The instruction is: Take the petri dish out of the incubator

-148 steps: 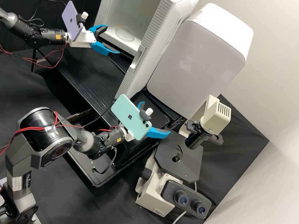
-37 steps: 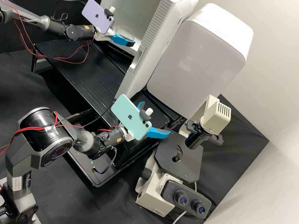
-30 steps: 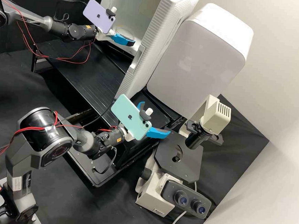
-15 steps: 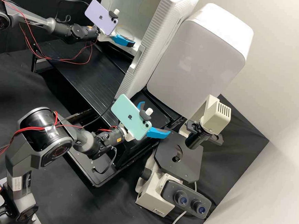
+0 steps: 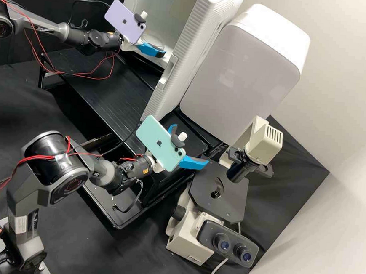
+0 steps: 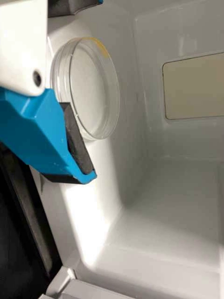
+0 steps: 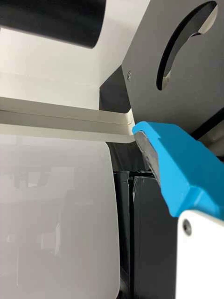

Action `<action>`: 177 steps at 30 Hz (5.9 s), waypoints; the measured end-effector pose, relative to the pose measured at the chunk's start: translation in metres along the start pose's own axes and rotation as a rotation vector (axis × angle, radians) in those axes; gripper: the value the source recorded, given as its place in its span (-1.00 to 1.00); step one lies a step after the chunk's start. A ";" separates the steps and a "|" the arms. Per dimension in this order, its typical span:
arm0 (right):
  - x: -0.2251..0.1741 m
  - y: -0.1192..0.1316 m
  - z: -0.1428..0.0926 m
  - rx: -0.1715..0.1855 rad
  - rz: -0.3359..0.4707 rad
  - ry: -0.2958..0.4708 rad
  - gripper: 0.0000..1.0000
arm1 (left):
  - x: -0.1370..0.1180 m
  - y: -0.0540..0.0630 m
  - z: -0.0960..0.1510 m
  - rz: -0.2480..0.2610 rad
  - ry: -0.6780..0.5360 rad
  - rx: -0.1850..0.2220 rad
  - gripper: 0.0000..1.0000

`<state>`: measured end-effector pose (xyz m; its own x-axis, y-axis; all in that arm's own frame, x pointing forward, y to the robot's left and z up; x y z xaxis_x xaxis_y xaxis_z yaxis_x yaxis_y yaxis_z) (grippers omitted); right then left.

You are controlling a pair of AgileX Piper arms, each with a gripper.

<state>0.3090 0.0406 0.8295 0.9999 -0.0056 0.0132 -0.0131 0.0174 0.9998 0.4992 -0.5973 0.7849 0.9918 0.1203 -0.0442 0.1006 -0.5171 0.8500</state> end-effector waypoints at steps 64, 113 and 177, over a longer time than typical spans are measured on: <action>0.000 0.000 0.000 0.000 0.000 0.000 1.00 | 0.007 -0.012 0.001 0.031 -0.027 -0.073 -1.00; 0.000 0.000 0.000 0.000 0.000 0.000 1.00 | 0.011 -0.014 0.004 0.041 -0.006 -0.043 -1.00; 0.000 0.000 0.000 0.000 0.000 0.000 1.00 | -0.049 -0.029 0.002 0.016 -0.149 -0.104 -1.00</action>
<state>0.3090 0.0406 0.8295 0.9999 -0.0056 0.0132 -0.0131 0.0174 0.9998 0.4481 -0.5901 0.7610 0.9948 -0.0181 -0.1005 0.0832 -0.4268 0.9005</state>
